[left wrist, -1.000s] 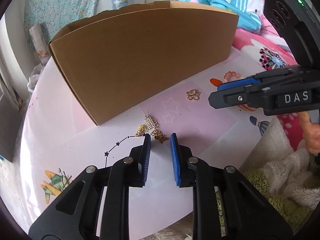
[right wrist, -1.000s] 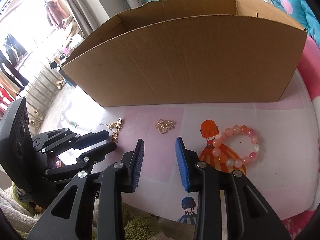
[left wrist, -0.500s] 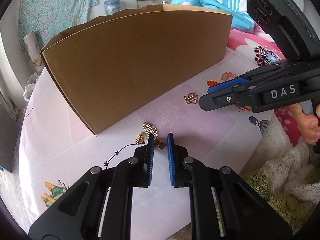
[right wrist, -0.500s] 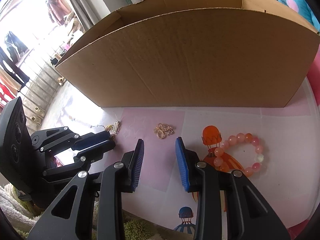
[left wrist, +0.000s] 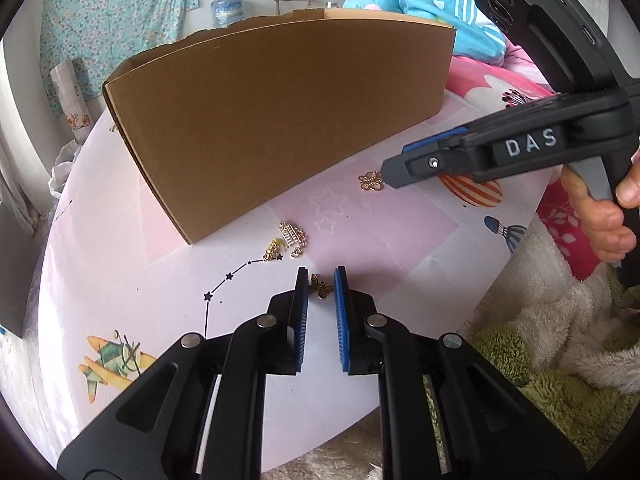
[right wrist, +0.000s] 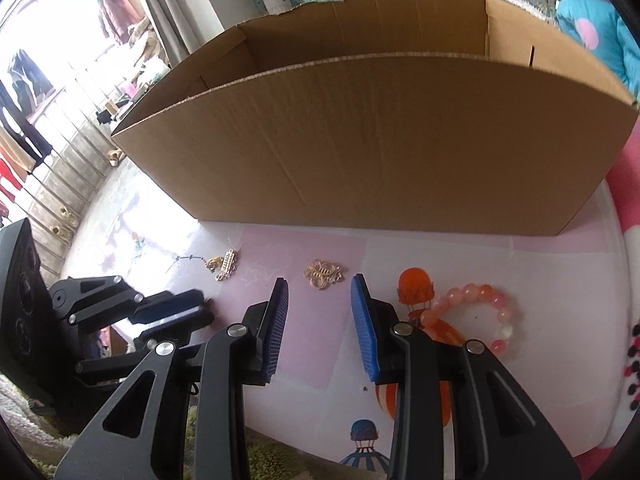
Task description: Organize jewelry
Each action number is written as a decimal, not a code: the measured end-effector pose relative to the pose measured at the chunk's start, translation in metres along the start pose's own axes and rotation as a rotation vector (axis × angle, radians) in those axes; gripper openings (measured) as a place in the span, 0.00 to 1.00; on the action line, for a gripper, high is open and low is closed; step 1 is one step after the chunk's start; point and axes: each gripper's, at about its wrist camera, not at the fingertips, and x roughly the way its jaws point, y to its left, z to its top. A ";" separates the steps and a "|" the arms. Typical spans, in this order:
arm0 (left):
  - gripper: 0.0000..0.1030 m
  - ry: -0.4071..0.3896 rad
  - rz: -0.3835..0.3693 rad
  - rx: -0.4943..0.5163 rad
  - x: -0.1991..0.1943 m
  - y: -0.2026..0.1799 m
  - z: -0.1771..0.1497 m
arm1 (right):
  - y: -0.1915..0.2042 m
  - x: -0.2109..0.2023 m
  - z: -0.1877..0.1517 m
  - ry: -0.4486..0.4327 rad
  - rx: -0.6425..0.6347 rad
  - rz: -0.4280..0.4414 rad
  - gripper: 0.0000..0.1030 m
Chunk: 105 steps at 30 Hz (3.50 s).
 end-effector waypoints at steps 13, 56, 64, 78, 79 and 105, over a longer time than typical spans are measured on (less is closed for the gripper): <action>0.12 -0.007 -0.015 -0.005 0.001 0.004 0.000 | 0.021 0.017 0.016 0.017 -0.060 -0.062 0.31; 0.12 -0.016 -0.027 -0.011 0.000 0.002 -0.002 | 0.065 0.042 0.019 0.018 -0.184 -0.149 0.20; 0.12 -0.016 -0.028 -0.013 0.000 0.000 -0.002 | 0.066 0.042 0.019 0.015 -0.205 -0.156 0.19; 0.07 -0.020 -0.023 -0.014 -0.001 -0.006 -0.001 | 0.075 0.027 0.013 -0.023 -0.225 -0.152 0.19; 0.06 -0.019 -0.022 -0.014 -0.001 -0.006 -0.001 | 0.075 0.025 0.012 -0.028 -0.224 -0.150 0.19; 0.15 0.051 -0.014 -0.034 0.013 -0.010 0.019 | 0.049 -0.017 -0.008 -0.124 -0.161 -0.097 0.19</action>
